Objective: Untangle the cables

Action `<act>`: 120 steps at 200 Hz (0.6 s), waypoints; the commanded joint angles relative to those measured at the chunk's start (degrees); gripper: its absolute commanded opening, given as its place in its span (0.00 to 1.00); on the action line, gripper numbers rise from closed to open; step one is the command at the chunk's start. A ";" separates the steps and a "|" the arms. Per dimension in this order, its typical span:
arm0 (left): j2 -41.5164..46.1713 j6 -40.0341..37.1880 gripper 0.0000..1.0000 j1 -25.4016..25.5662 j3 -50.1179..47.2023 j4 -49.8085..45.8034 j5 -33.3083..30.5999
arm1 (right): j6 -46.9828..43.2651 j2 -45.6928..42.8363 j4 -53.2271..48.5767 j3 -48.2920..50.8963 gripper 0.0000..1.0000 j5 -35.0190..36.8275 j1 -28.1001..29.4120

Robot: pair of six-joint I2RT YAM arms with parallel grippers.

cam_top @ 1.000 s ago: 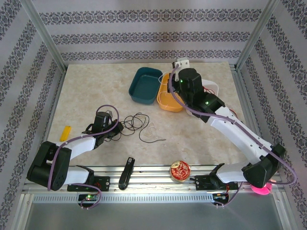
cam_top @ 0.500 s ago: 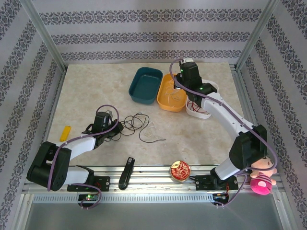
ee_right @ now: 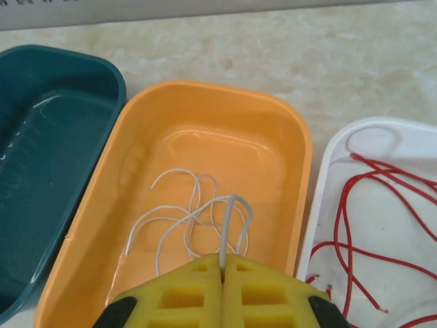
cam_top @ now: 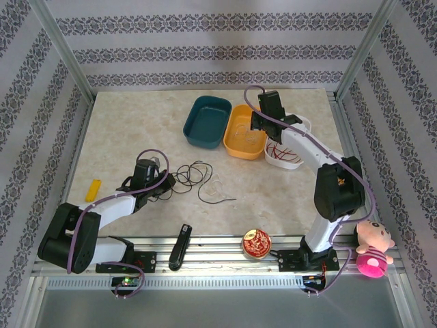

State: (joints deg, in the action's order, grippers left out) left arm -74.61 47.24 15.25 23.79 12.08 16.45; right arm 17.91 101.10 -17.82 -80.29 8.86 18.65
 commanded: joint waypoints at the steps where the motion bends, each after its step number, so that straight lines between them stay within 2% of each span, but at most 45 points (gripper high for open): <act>1: 0.99 0.09 0.00 -0.61 -0.33 -0.29 0.11 | 1.13 2.11 -1.07 -2.39 0.05 -2.56 -0.24; 15: 0.95 -0.02 0.00 -0.65 -0.24 -0.46 0.07 | 1.07 3.15 -2.30 -3.27 0.10 -2.70 -0.37; 27: 0.78 -0.05 0.00 -0.65 -0.23 -0.43 0.01 | 1.06 3.98 -3.77 -4.34 0.18 -2.95 -0.37; 56: 0.74 0.08 0.00 -0.62 -0.15 -0.38 0.00 | 0.69 4.72 -5.75 -5.68 0.27 -3.24 -0.42; 120: 0.52 0.09 0.00 -0.63 -0.15 -0.12 0.18 | 0.37 3.30 -7.32 -5.90 0.28 -5.83 -0.16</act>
State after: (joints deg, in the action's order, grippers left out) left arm -74.61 47.24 15.25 23.79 12.03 16.45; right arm 18.28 105.43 -23.31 -84.73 5.13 18.57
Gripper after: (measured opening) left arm 0.060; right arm 0.282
